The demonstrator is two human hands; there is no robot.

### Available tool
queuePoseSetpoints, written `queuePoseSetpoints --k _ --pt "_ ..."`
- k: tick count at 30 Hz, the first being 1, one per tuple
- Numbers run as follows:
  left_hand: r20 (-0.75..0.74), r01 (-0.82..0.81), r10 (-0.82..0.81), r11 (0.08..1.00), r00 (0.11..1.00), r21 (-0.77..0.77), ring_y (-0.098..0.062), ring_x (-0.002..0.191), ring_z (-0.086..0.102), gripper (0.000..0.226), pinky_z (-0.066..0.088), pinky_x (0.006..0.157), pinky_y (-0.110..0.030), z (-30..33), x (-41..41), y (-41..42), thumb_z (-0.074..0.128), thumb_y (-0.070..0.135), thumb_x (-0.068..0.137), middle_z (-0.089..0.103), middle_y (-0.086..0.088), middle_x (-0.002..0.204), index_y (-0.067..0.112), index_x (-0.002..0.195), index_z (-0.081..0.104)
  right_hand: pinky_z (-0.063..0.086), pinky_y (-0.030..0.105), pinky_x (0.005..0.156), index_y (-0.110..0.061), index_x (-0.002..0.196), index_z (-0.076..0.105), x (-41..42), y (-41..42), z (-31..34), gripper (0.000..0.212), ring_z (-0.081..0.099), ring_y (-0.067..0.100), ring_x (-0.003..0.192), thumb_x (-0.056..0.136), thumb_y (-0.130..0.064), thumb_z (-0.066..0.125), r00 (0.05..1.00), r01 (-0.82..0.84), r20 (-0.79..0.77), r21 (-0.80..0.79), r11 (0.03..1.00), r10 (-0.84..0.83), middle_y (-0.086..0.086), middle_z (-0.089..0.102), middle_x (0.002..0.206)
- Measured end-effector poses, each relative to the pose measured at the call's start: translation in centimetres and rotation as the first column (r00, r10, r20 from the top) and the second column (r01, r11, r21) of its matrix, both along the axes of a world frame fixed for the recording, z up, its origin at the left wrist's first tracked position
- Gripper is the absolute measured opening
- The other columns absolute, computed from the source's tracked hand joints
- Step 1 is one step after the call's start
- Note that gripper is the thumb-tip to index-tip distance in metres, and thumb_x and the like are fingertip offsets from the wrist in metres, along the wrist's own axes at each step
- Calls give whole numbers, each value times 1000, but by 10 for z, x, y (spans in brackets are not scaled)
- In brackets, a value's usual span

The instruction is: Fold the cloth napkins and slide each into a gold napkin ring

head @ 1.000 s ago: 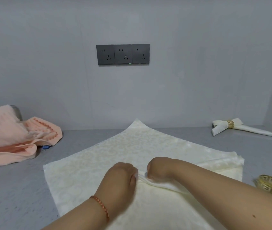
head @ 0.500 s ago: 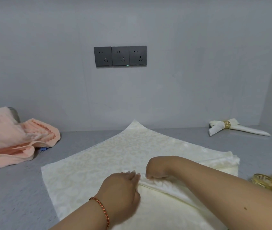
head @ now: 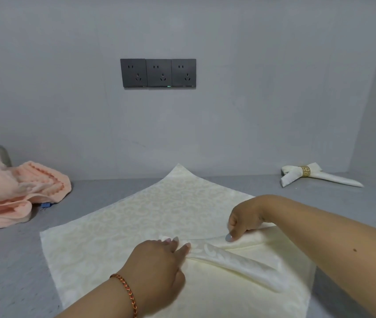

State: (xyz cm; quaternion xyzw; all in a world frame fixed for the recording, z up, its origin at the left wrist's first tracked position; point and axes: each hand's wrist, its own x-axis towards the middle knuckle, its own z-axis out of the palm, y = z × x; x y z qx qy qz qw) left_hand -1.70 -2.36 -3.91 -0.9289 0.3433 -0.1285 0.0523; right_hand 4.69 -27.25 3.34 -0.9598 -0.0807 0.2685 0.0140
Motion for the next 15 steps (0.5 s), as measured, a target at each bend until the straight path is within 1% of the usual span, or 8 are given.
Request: queuePoseSetpoints --k 2,4,6,9,11,13,14,15 --pt "-19 -2 2 1000 1000 13 -8 76 73 54 57 56 -19 0 -1 0 39 38 63 76 4 94 29 100 76 34 22 63 -22 73 55 1 2 1 30 42 11 63 88 -47 63 1000 -5 12 26 1000 5 -7 46 66" --pt "-43 -15 16 1000 999 12 -8 77 73 54 58 57 -20 1 0 1 40 38 63 76 4 95 29 102 76 35 22 64 -26 72 53 4 3 2 25 45 9 68 88 -43 63 997 -32 77 19 999 30 -11 49 72" --pt "-52 -28 28 1000 998 11 -8 77 73 54 58 58 -20 2 1 1 40 39 63 76 4 96 29 103 75 35 20 63 -27 76 52 6 4 5 20 46 7 71 88 -38 65 985 -65 159 9 998 63 -14 50 78" --pt "-48 -21 23 999 999 48 -8 77 73 55 57 57 -20 2 -1 -1 40 40 62 76 4 96 29 103 75 36 20 61 -27 81 52 4 8 14 17 47 8 73 86 -20 66 966 -139 226 64 988 121 -14 50 82" --pt "-74 -46 51 996 996 77 -8 75 73 55 56 53 -20 4 -3 0 41 40 60 76 4 95 29 102 75 37 21 61 -25 82 57 2 12 20 18 48 10 72 85 -8 61 960 -189 223 79 979 167 -12 51 80" --pt "-68 -41 46 997 997 68 -9 78 73 57 56 53 -21 7 -6 0 40 40 60 75 3 98 29 105 74 38 18 61 -23 84 67 -1 18 27 24 48 6 70 85 -2 54 960 -213 196 38 976 202 -14 53 78" --pt "-89 -50 55 997 994 61 -10 87 72 61 58 60 -24 10 -7 -1 37 39 63 73 1 108 30 114 70 38 16 61 -21 85 70 -2 20 29 27 49 4 70 85 -1 52 961 -217 181 12 976 211 -15 54 79" --pt "-79 -61 64 997 995 44 -14 105 68 66 57 75 -29 13 -7 -2 33 38 69 65 -2 126 30 129 60 39 15 62 -20 86 73 -2 22 31 28 50 4 72 85 -2 52 964 -210 162 -15 978 209 -15 55 80"
